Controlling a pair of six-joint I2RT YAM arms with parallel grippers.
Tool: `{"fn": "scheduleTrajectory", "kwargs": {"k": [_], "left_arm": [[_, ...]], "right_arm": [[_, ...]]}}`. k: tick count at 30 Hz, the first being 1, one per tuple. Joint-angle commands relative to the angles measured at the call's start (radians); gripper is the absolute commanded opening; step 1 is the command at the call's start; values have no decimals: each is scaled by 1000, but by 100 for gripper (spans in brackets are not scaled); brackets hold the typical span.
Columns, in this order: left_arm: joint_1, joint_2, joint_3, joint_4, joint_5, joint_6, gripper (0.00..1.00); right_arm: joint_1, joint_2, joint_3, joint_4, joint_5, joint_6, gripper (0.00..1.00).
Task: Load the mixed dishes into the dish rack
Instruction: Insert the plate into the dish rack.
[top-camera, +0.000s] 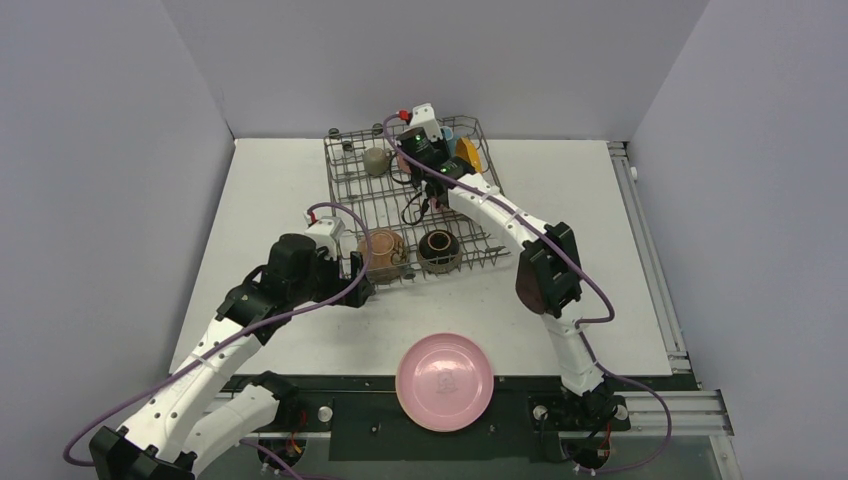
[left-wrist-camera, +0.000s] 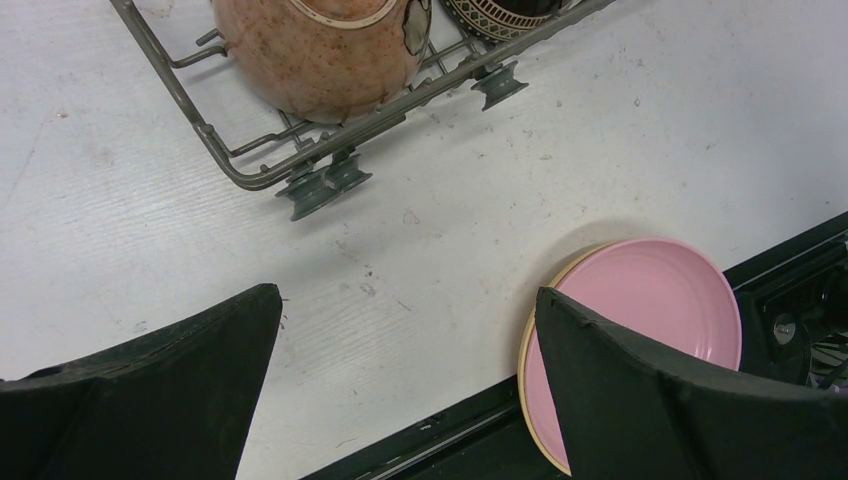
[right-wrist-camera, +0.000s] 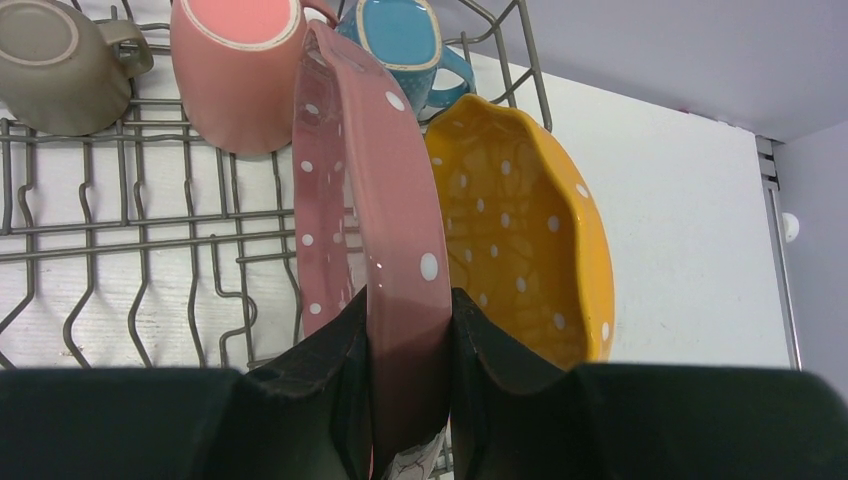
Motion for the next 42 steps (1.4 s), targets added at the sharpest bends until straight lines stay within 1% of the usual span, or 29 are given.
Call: {"fn": "scheduleTrajectory", "kwargs": {"k": [1,9,18,21,25,27,28,31,33,35,42], "left_arm": [[8,-3,16,38,1,19,96],[12,-4,15,38,0,17,96],[14,-4,14,35,2,15,96],[15,-2,14,36,2,15,96],[16,0,14,36,2,15,96],[16,1,14,35,2,15,96],[16,2,14,35,2,15,96],[17,2,14,37,4,15,96],[19,4,14,38,5,15,96],[19,6,14,39,7,15,96],[22,8,15,39,11,17,96]], "right_arm": [[32,17,-11,64,9,71,0],[58,36,-9,21,53,116,0],[66,57,-37,35,43,153,0],[62,66,-39,44,37,156,2],[53,75,-39,49,22,171,5],[47,80,-41,46,19,177,9],[46,79,-47,48,18,178,13],[43,70,-66,60,19,181,18],[41,68,-72,66,17,183,24],[38,71,-68,63,12,187,28],[31,80,-51,61,5,193,32]]}}
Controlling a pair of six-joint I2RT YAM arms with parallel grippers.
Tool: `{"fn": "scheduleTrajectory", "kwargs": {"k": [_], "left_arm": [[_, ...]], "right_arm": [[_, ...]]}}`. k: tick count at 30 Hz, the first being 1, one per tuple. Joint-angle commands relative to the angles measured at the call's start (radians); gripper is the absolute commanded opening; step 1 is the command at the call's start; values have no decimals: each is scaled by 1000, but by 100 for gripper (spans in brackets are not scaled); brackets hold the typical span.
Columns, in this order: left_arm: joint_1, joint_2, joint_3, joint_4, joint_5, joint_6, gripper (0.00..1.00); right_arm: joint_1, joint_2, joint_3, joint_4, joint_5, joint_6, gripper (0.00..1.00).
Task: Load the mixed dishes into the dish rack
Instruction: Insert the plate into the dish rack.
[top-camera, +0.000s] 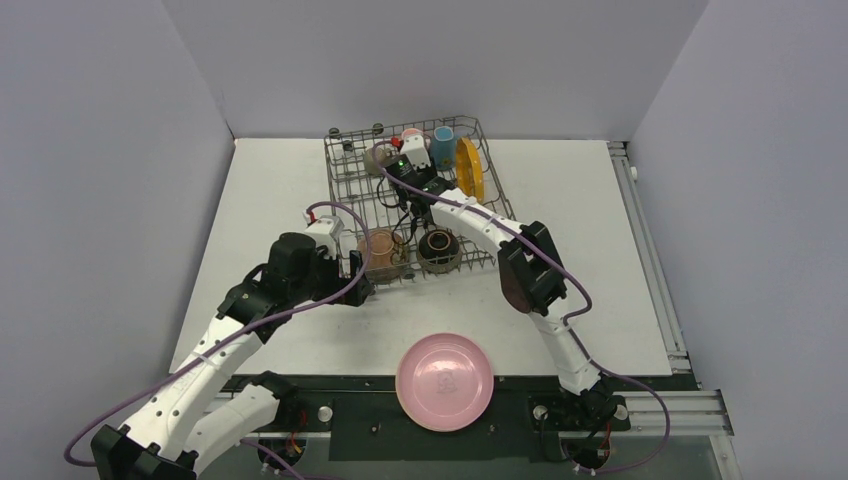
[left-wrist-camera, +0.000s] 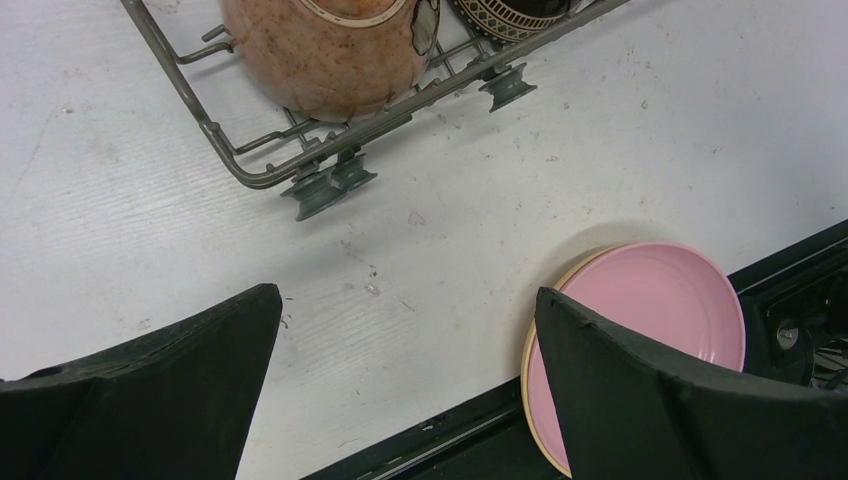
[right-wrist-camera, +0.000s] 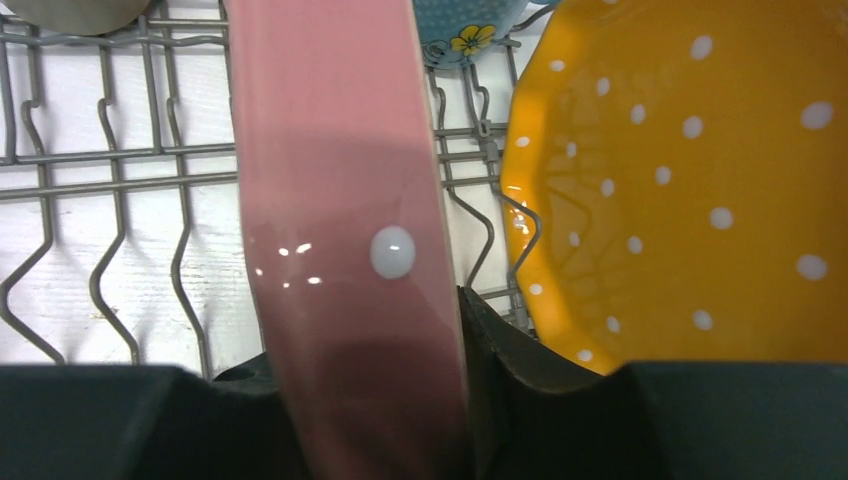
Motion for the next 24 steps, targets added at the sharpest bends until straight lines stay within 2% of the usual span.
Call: {"fn": "scheduleTrajectory", "kwargs": {"k": [1,11,24], "left_arm": [[8,0,15,40,10,17,96],[11,5,16,41,16,17,96],[13,7,14,39,14,17,96]], "right_arm": [[-7,-21,13,31,-12,40,33],[-7,-62,36,32,8,37,43],[-66,-163,22,28,52,52,46]]}}
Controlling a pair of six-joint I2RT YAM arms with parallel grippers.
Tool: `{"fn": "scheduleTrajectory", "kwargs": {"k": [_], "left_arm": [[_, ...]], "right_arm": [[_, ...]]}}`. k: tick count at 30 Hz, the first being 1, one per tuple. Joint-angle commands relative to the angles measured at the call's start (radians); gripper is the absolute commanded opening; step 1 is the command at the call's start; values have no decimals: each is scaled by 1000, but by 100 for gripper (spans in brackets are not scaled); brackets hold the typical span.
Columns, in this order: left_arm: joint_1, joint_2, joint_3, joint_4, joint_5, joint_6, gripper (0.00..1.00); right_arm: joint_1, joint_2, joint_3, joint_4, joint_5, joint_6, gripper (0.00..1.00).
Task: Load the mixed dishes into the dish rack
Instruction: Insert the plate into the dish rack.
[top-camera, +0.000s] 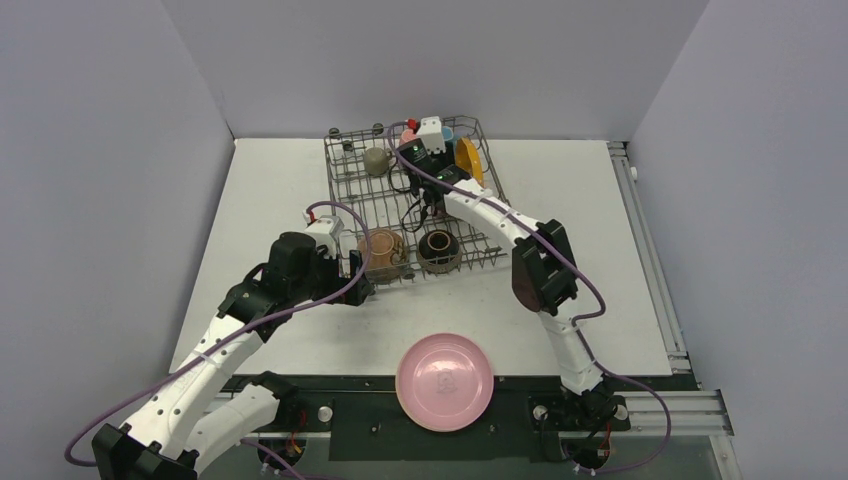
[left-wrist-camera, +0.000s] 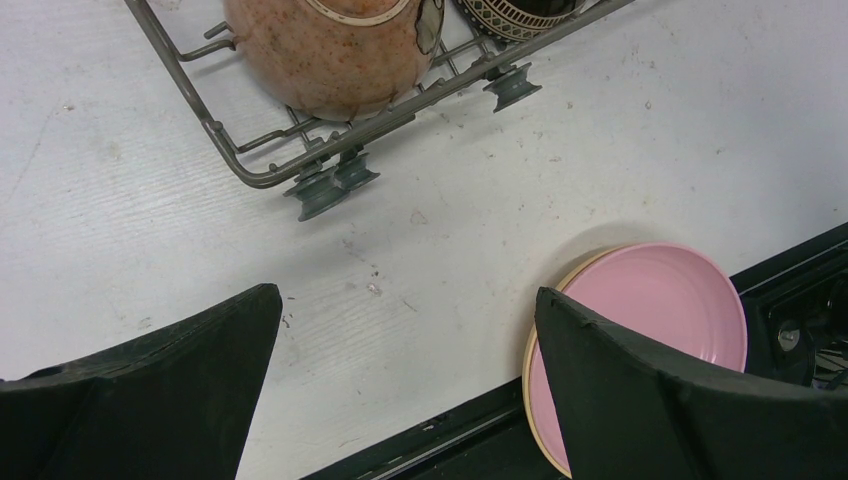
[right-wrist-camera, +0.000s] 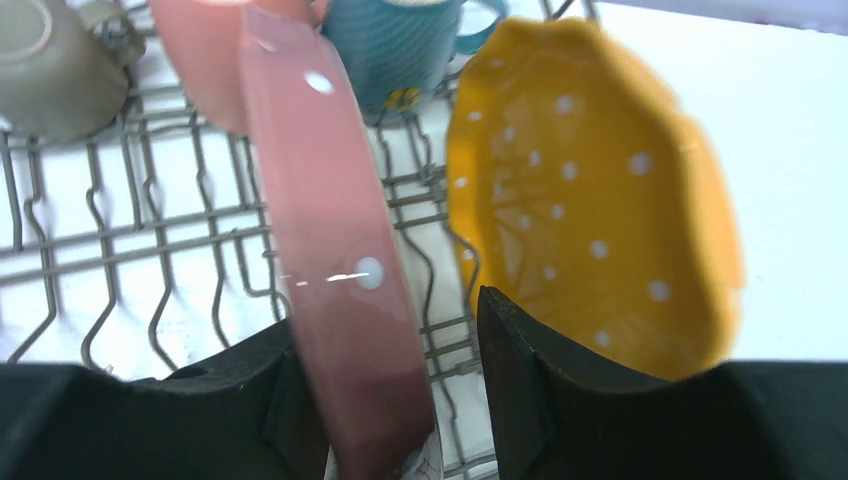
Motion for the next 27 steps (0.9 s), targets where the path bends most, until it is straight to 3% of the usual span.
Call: {"fn": "scheduleTrajectory", "kwargs": {"k": [1,22,27], "left_arm": [[6,-1,14,38,11,17,96],[10,-11,12,40,24,16,96],[-14,-17,8,41,65,-24,96]], "right_arm": [[-33,-117,18,28,58,13,46],[42,-344,-46,24,5,-9,47],[108,-526,-205,-24,-3,1,47]]}}
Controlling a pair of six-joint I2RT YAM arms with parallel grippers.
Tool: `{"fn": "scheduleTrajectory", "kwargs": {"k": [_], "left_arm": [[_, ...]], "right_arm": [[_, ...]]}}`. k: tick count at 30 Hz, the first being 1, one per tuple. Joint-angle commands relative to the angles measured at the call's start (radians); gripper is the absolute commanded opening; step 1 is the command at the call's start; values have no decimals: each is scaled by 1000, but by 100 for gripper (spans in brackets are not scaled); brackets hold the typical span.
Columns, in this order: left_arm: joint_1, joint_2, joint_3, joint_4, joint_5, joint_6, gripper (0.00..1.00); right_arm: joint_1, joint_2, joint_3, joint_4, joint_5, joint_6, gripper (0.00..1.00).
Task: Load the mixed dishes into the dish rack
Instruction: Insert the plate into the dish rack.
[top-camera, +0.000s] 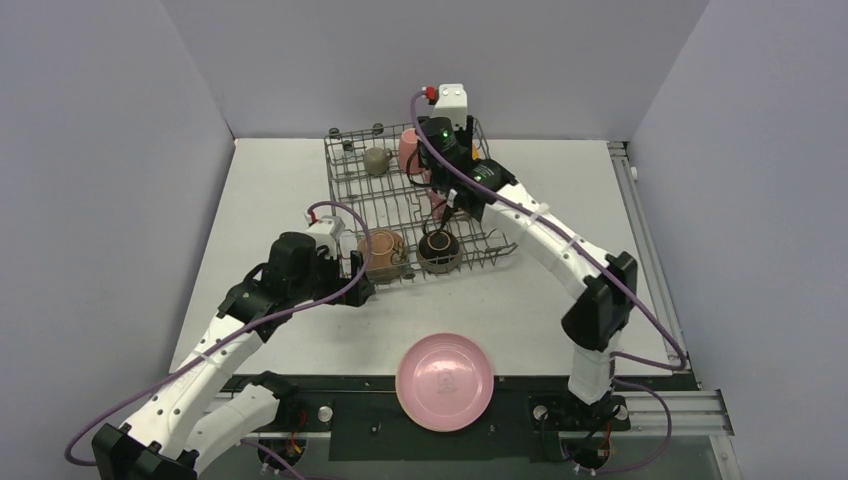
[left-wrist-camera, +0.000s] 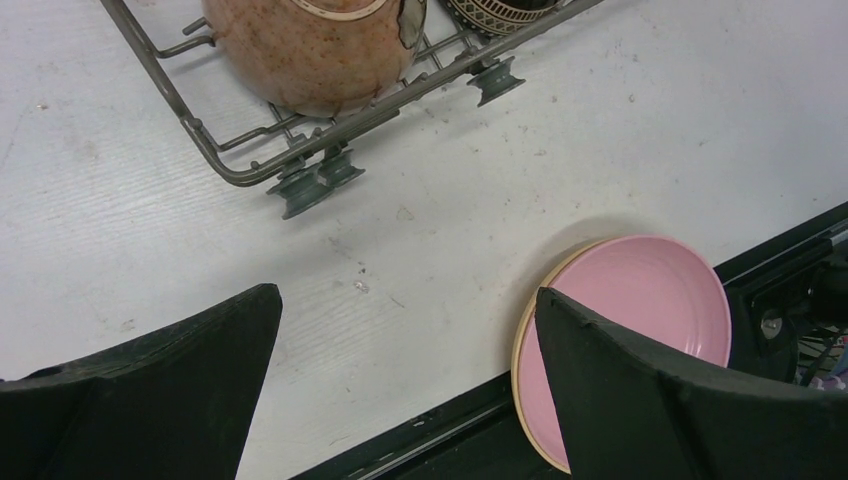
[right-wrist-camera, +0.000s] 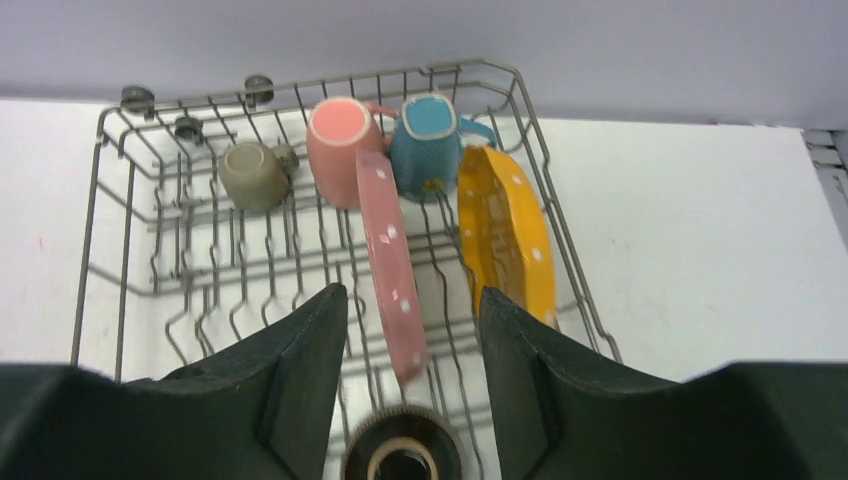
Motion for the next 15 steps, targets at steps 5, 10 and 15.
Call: {"fn": "scheduleTrajectory", "kwargs": {"k": [5,10,15], "left_arm": [[-97,-38,-18,10,8,-134,96],[-331,-42,-74,-8,-156,-311,96],[-522,-20,-172,45,-254,-535,96]], "right_arm": [[78,-426,-397,-32,-115,69,46],[122,-698,-736,-50,-273,147,43],[171,-961,-1032,-96,-348,245,42]]}}
